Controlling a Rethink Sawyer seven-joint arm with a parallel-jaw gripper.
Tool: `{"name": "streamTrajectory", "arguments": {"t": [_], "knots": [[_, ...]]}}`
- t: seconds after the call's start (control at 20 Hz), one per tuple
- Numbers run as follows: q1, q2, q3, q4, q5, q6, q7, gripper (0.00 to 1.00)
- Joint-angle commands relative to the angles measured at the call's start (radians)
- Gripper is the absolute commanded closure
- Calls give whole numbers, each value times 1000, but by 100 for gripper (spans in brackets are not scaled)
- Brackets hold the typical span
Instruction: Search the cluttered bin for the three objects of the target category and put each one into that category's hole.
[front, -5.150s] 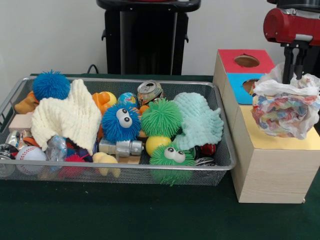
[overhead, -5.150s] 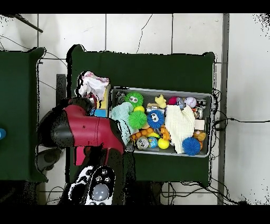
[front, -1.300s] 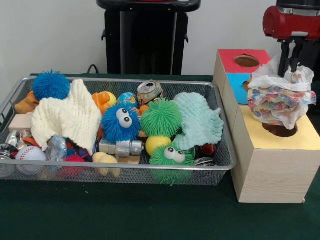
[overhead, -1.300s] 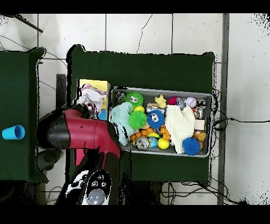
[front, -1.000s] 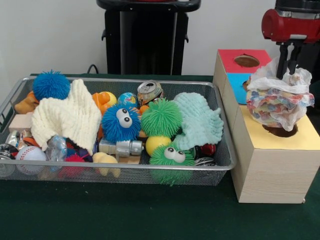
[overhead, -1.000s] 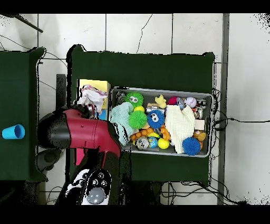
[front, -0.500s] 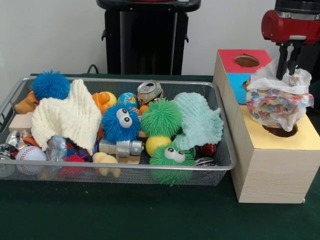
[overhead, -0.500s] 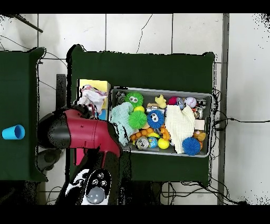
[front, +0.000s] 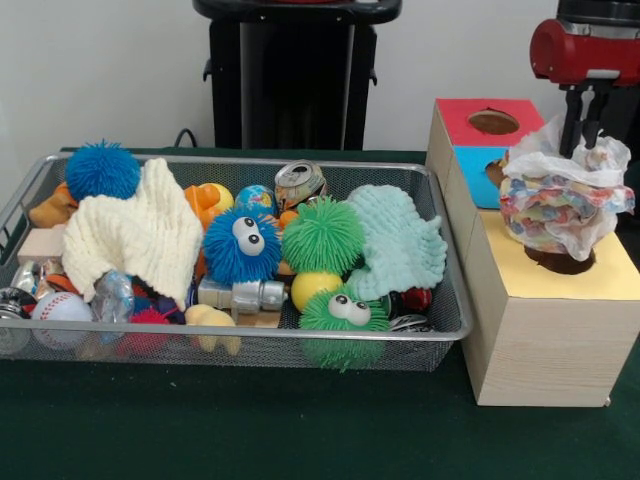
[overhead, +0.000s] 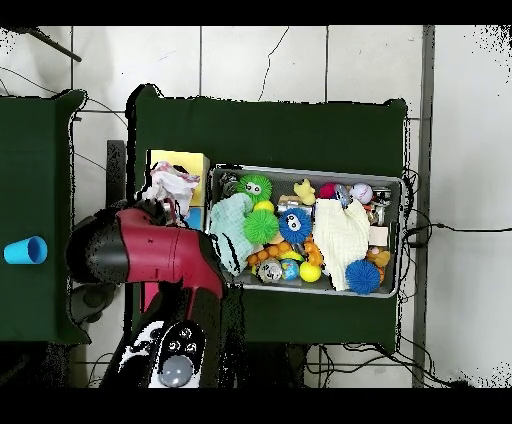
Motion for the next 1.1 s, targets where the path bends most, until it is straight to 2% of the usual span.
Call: {"name": "streamTrajectory", "arguments": {"t": [0.05, 0.4, 1.1], "knots": [[-2, 13, 53, 64, 40, 32, 266, 100], [-1, 16, 50, 65, 42, 26, 265, 100], [16, 25, 13, -23, 20, 82, 247, 100]]}}
